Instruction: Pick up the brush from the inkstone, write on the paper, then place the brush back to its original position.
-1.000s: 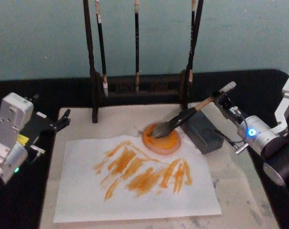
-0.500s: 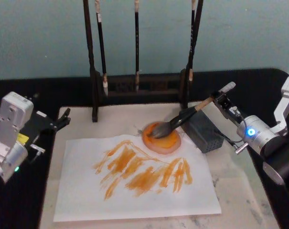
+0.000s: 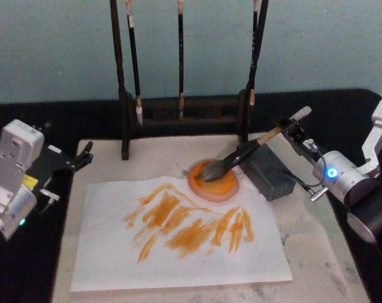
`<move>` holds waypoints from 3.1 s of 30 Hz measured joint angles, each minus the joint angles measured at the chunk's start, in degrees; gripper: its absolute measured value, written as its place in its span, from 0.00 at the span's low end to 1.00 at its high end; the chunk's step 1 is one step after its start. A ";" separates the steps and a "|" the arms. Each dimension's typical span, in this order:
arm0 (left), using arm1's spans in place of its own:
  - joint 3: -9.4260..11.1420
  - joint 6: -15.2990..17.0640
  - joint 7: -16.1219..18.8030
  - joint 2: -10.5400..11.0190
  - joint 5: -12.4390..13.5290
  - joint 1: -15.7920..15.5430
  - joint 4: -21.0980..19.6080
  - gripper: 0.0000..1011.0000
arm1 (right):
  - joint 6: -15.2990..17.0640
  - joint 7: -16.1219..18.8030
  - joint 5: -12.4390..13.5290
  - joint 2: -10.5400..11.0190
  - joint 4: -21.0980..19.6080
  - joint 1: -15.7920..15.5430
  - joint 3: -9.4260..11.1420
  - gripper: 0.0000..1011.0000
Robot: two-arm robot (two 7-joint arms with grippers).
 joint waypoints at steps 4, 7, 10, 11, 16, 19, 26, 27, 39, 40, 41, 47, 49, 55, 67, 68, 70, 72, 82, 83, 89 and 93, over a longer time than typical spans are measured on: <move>0.00 0.00 0.00 0.00 0.00 0.00 0.00 0.99 | 0.02 0.01 0.00 -0.02 -0.02 -0.02 0.02 0.28; 0.00 0.00 0.00 0.00 0.00 0.00 0.00 0.99 | 0.03 0.02 -0.01 -0.04 -0.02 -0.03 0.04 0.38; 0.00 0.00 0.00 0.00 0.00 0.00 0.00 0.99 | 0.05 0.03 -0.01 -0.06 -0.03 -0.05 0.06 0.47; 0.00 0.00 0.00 0.00 0.00 0.00 0.00 0.99 | 0.05 0.03 -0.01 -0.06 -0.03 -0.05 0.06 0.50; 0.00 0.00 0.00 0.00 0.00 0.00 0.00 0.99 | 0.08 0.05 -0.02 -0.07 -0.03 -0.07 0.09 0.67; 0.00 0.00 0.00 0.00 0.01 0.00 0.00 0.99 | 0.09 0.04 -0.02 -0.06 -0.03 -0.06 0.09 0.75; 0.00 0.00 0.00 0.00 0.00 0.00 0.00 0.99 | 0.10 0.05 -0.03 -0.06 -0.03 -0.07 0.10 0.95; 0.00 0.00 0.00 0.00 0.00 0.00 0.00 0.99 | 0.10 0.05 -0.03 -0.06 -0.03 -0.07 0.10 0.96; 0.00 0.00 0.00 0.00 0.00 0.00 0.00 0.99 | 0.06 0.08 -0.03 -0.02 -0.03 -0.06 0.03 0.99; 0.00 0.00 0.00 0.00 0.00 0.00 0.00 0.99 | 0.00 0.18 -0.03 0.11 -0.05 -0.07 -0.09 0.99; 0.00 0.00 0.00 0.00 0.00 0.00 0.00 0.99 | -0.12 0.29 0.07 0.34 -0.26 -0.16 -0.26 0.99; 0.00 0.00 0.00 0.00 0.00 0.00 0.00 0.99 | -0.41 0.51 0.98 1.95 -2.95 -2.04 -0.85 0.99; 0.00 0.00 0.00 0.00 0.00 0.00 0.00 0.99 | -0.66 0.48 1.09 2.55 -4.11 -2.88 -0.99 0.99; 0.00 0.00 0.00 0.00 0.00 0.00 0.00 0.99 | -2.85 -0.11 -0.08 5.39 -9.49 -6.72 -2.07 0.99; 0.00 0.00 0.00 0.00 0.00 0.00 0.00 0.99 | -14.15 -4.70 -15.34 9.22 -18.64 -12.14 -5.59 0.99; 0.00 0.00 0.00 0.00 0.00 0.00 0.00 0.99 | -15.12 -5.14 -17.12 9.29 -18.93 -12.21 -6.09 0.99; 0.00 0.00 0.00 0.00 0.00 0.00 0.00 0.99 | -17.24 -6.30 -21.21 9.41 -19.26 -12.23 -7.07 0.99; 0.00 0.00 0.00 0.00 0.00 0.00 0.00 0.99 | -19.87 -8.03 -27.09 9.46 -19.36 -12.11 -8.78 0.99; 0.00 0.00 0.00 0.00 0.00 0.00 0.00 0.99 | -26.78 -16.90 -50.77 8.10 -14.48 -9.00 -15.05 0.99; 0.00 0.00 0.00 0.00 0.00 0.00 0.00 0.99 | -26.89 -17.31 -51.79 7.98 -14.09 -8.84 -15.30 0.99; 0.00 0.00 0.00 0.00 0.00 0.00 0.00 0.99 | -27.03 -18.91 -56.78 7.37 -12.16 -8.00 -16.23 0.99; 0.00 0.00 0.00 0.00 0.00 0.00 0.00 0.99 | -26.75 -19.19 -58.25 7.13 -11.62 -7.89 -16.30 0.99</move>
